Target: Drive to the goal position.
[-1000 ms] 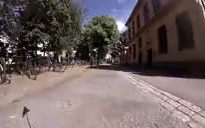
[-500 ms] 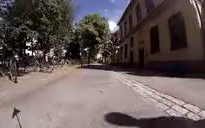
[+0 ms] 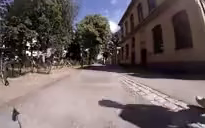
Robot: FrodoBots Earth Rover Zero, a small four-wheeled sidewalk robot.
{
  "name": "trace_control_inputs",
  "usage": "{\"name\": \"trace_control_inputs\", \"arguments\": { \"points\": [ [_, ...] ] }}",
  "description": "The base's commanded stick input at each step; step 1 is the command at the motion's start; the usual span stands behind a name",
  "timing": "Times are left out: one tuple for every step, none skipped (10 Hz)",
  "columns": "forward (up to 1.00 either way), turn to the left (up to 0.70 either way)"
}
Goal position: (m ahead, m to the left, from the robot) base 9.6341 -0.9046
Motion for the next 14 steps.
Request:
{"name": "trace_control_inputs", "arguments": {
  "points": [
    [0.85,0.0],
    [0.85,0.0],
    [0.85,0.0],
    [0.85,0.0],
    [0.85,0.0],
    [0.85,0.0],
    [0.85,0.0],
    [0.85,0.0],
    [0.85,0.0],
    [0.85,0.0],
    [0.85,0.0],
    [0.85,0.0],
    [0.85,0.0],
    [0.85,0.0]
  ]
}}
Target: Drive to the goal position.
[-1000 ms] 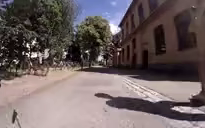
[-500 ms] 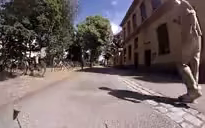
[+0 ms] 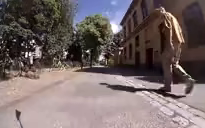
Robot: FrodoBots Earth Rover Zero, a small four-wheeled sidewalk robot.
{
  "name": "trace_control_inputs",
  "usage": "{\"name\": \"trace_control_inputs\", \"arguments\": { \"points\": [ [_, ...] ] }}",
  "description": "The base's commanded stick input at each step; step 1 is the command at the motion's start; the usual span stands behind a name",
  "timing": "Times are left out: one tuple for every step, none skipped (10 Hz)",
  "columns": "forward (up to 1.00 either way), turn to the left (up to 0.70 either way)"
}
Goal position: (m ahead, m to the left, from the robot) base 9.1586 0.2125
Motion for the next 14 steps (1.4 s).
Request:
{"name": "trace_control_inputs", "arguments": {
  "points": [
    [0.85,0.0],
    [0.85,0.0],
    [0.85,0.0],
    [0.85,0.0],
    [0.85,0.0],
    [0.85,0.0],
    [0.85,0.0],
    [0.85,0.0],
    [0.85,0.0],
    [0.85,0.0],
    [0.85,0.0],
    [0.85,0.0],
    [0.85,0.0],
    [0.85,0.0]
  ]
}}
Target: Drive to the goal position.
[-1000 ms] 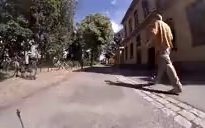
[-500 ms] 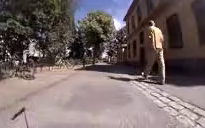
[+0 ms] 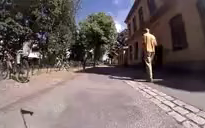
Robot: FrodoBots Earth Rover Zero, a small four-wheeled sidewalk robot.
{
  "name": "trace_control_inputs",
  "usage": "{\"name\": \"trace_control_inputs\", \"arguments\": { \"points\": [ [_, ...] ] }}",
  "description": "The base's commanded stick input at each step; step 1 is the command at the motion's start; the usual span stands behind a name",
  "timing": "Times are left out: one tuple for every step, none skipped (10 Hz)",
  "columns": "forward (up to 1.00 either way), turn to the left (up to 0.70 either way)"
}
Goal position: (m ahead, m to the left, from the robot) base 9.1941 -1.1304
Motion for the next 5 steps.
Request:
{"name": "trace_control_inputs", "arguments": {
  "points": [
    [0.85,0.0],
    [0.85,0.0],
    [0.85,0.0],
    [0.85,0.0],
    [0.85,0.0]
  ]
}}
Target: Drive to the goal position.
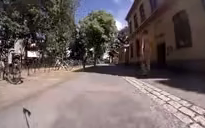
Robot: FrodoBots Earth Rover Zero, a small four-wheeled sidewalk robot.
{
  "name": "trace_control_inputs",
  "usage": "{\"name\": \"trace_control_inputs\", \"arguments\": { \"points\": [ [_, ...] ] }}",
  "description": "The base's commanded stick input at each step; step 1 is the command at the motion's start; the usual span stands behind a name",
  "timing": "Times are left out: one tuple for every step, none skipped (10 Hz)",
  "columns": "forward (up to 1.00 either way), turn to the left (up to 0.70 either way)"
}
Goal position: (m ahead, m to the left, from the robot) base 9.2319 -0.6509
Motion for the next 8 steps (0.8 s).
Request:
{"name": "trace_control_inputs", "arguments": {
  "points": [
    [0.85,0.0],
    [0.85,0.0],
    [0.85,0.0],
    [0.85,0.0],
    [0.85,0.0],
    [0.85,0.0],
    [0.85,0.0],
    [0.85,0.0]
  ]
}}
